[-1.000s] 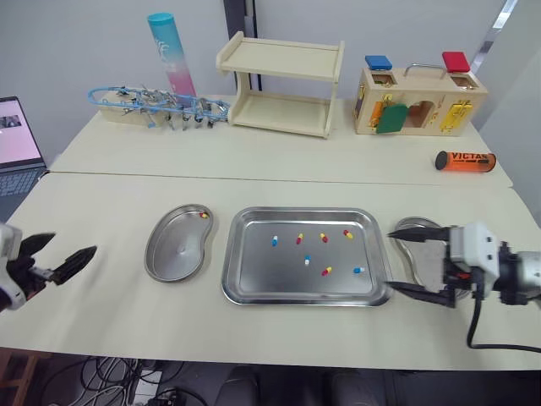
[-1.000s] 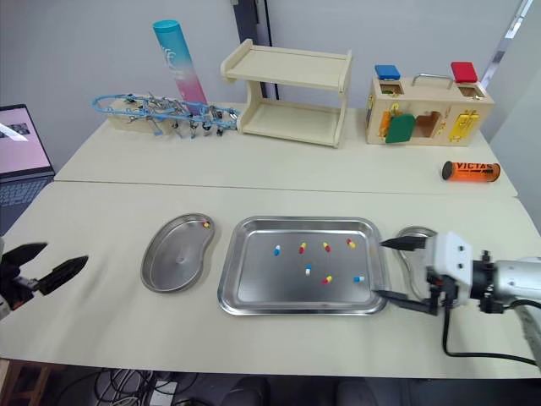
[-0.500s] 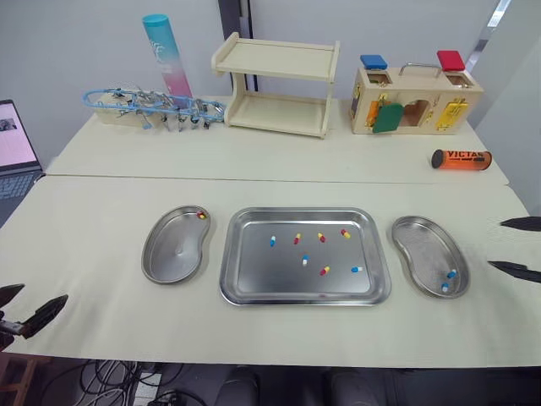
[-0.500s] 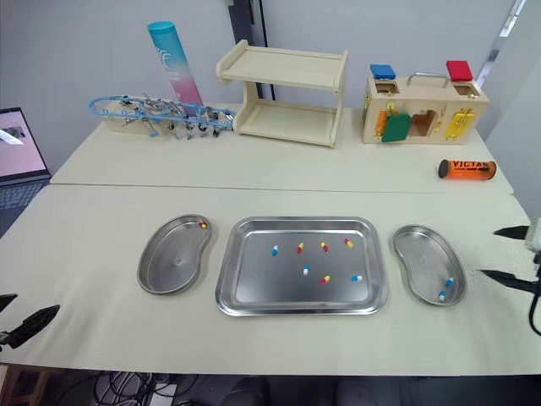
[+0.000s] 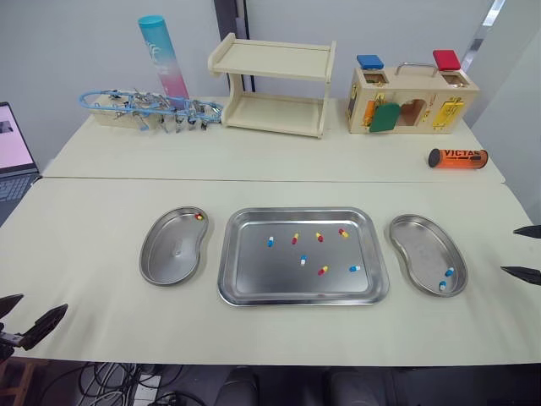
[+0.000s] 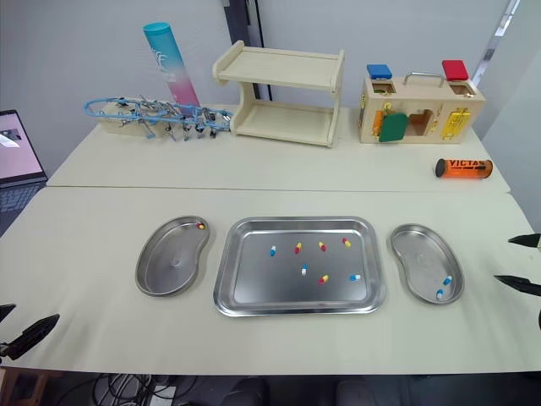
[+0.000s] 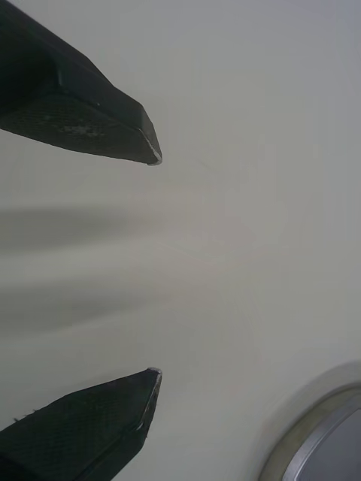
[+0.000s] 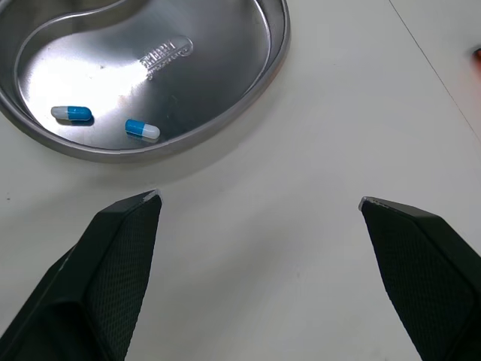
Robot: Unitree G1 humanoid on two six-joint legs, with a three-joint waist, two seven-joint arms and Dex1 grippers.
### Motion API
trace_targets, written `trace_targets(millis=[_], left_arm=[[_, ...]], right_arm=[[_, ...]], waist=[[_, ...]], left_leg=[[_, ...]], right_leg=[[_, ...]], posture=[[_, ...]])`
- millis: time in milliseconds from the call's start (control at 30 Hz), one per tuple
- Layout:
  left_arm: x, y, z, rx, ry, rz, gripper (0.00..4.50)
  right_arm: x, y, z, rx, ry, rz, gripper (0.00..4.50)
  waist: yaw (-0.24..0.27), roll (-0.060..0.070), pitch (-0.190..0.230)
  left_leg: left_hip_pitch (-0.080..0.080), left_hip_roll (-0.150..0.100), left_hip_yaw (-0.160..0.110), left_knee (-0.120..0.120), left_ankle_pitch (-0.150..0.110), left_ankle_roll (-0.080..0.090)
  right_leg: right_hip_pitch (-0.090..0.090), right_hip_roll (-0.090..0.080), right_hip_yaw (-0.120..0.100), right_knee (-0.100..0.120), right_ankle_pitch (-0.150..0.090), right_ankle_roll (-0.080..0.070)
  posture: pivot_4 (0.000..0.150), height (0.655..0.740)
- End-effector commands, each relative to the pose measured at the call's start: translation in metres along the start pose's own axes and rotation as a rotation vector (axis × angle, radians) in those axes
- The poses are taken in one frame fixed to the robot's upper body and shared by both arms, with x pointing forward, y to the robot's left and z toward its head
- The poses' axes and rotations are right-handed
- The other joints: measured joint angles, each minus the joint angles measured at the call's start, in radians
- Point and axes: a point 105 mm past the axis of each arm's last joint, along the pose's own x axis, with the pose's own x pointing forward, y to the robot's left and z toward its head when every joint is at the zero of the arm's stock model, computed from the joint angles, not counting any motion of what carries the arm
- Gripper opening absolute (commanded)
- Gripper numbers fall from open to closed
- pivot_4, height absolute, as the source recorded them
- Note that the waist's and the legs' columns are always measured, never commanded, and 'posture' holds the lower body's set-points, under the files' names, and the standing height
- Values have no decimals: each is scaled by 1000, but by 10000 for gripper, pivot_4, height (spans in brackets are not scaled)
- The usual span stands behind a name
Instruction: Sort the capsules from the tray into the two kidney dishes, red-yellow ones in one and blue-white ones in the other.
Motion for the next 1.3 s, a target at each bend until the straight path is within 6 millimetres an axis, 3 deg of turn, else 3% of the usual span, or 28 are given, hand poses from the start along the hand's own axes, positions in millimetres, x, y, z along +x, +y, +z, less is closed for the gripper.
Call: trace_targets(millis=[33,200,300,600,733,900,1067,1200,1300], left_arm=[[-10,6,13,28,-31,21,44903],[-11,5,14,30,-24,8,44903],[-11,-9,16,48,-19,-69,44903],[-11,-76,39,118,-99,-425,44903],[-7,-116,53,130,-187,-578,44903],[-8,-162,62,108,-284,-715,44903],[-6,-183,68,111,-345,-773,44903],[0,-190,72,114,-379,-788,44903],[3,-192,73,114,-388,-791,44903]], right_arm=[[-10,-8,4,-15,7,-34,45000],[-10,-6,0,-7,19,-30,45000],[-11,-5,-1,-19,28,-29,45000],[0,-7,14,15,-13,-34,45000],[21,2,56,-24,-129,20,45000],[52,38,125,-87,-281,154,45000],[81,81,186,-110,-461,278,45000],[109,113,217,-108,-555,372,45000],[126,125,229,-116,-564,385,45000]], waist=[[0,0,0],[0,0,0],[0,0,0],[0,1,0],[0,2,-1],[1,2,-1],[8,2,-1],[13,1,-1],[16,1,-1]], left_leg=[[0,0,0,0,0,0],[0,0,0,0,0,0],[0,0,0,0,0,0],[0,0,1,0,0,0],[0,0,1,0,0,0],[0,0,1,0,0,0],[-1,0,-1,1,0,0],[-1,0,-2,1,0,0],[-1,0,-3,1,0,0]], right_leg=[[0,0,0,0,0,0],[0,0,0,0,0,0],[0,0,0,0,0,0],[0,0,1,0,0,0],[0,0,1,0,0,0],[1,0,1,0,0,0],[1,0,0,-1,0,0],[1,0,-1,-1,0,0],[1,0,-2,-1,0,0]], posture=[[1500,7400],[1500,7400],[1500,7400],[1500,7400],[1500,7400],[1500,7400],[1500,7400],[1500,7400],[1500,7400]])
